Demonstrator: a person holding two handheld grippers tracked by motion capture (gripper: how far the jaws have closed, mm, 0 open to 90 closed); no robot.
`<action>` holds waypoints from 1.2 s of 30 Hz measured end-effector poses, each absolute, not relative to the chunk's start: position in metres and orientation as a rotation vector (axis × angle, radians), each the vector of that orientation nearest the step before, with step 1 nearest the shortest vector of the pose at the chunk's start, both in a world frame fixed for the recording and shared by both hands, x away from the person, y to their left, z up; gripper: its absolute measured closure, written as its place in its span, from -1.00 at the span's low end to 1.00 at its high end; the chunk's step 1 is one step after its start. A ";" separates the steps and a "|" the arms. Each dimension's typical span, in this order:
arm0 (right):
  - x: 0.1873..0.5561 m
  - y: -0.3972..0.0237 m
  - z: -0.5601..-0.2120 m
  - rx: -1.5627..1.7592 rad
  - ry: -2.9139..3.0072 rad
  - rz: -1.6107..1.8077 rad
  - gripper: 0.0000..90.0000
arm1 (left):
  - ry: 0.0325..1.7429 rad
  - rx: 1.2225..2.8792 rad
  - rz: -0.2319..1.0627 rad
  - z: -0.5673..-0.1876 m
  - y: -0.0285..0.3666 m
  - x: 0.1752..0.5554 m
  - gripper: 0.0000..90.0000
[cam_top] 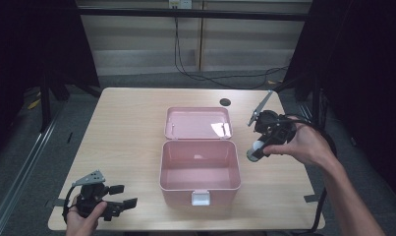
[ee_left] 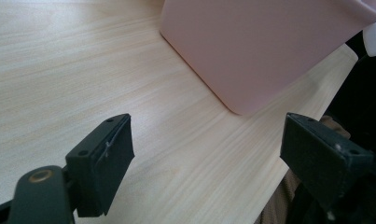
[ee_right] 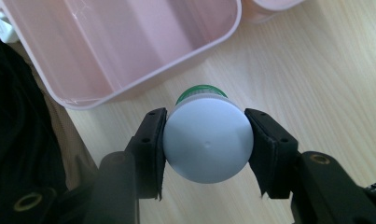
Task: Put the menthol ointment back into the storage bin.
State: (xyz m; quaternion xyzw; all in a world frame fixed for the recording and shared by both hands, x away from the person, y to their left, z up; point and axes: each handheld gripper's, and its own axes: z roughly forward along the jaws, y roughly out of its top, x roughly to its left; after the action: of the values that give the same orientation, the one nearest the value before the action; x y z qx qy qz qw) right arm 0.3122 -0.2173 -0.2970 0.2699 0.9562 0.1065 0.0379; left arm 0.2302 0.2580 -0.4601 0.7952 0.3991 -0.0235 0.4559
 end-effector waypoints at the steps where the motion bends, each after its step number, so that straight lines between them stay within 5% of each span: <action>1: 0.312 -0.216 -0.296 0.820 2.935 0.330 0.14 | 0.985 1.960 -0.058 -0.460 0.258 0.230 -0.62; 36: 0.323 -0.135 -0.308 0.560 3.036 0.338 0.14 | 0.982 1.962 -0.051 -0.460 0.258 0.230 -0.62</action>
State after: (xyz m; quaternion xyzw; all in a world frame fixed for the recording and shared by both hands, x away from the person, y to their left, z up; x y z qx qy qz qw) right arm 0.3227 -0.1348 -0.3084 0.1803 0.9774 0.1089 0.0181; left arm 0.2301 0.2584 -0.4596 0.7956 0.3983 -0.0209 0.4561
